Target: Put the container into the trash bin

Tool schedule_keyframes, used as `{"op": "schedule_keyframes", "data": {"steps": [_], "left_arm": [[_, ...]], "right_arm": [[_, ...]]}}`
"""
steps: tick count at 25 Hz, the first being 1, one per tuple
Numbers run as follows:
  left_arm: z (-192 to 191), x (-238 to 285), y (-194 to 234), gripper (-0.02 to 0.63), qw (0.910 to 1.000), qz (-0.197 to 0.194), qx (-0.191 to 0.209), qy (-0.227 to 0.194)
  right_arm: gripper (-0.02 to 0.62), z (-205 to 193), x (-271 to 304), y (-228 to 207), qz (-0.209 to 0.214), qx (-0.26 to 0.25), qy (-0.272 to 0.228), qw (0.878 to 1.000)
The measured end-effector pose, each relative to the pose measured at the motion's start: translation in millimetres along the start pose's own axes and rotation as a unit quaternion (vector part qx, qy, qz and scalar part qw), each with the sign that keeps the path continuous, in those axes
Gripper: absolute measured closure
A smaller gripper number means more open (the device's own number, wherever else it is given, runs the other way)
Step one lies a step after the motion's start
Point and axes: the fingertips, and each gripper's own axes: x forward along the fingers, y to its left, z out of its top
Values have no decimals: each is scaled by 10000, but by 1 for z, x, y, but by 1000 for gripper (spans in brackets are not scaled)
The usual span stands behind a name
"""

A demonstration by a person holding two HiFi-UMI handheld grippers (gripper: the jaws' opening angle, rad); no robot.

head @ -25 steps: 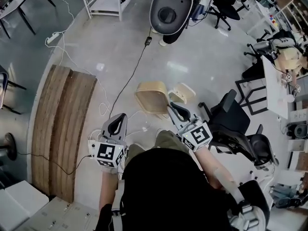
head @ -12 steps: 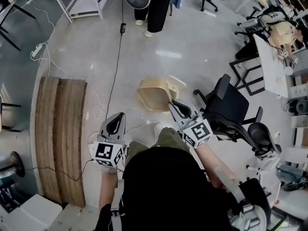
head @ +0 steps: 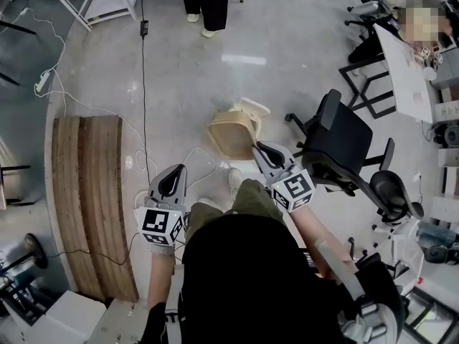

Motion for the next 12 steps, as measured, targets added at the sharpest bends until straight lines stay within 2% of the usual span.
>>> {"op": "schedule_keyframes", "data": {"steps": [12], "left_arm": [[-27, 35, -25, 598, 9984, 76, -178, 536]], "right_arm": [[546, -76, 3, -50, -20, 414, 685, 9968]]}}
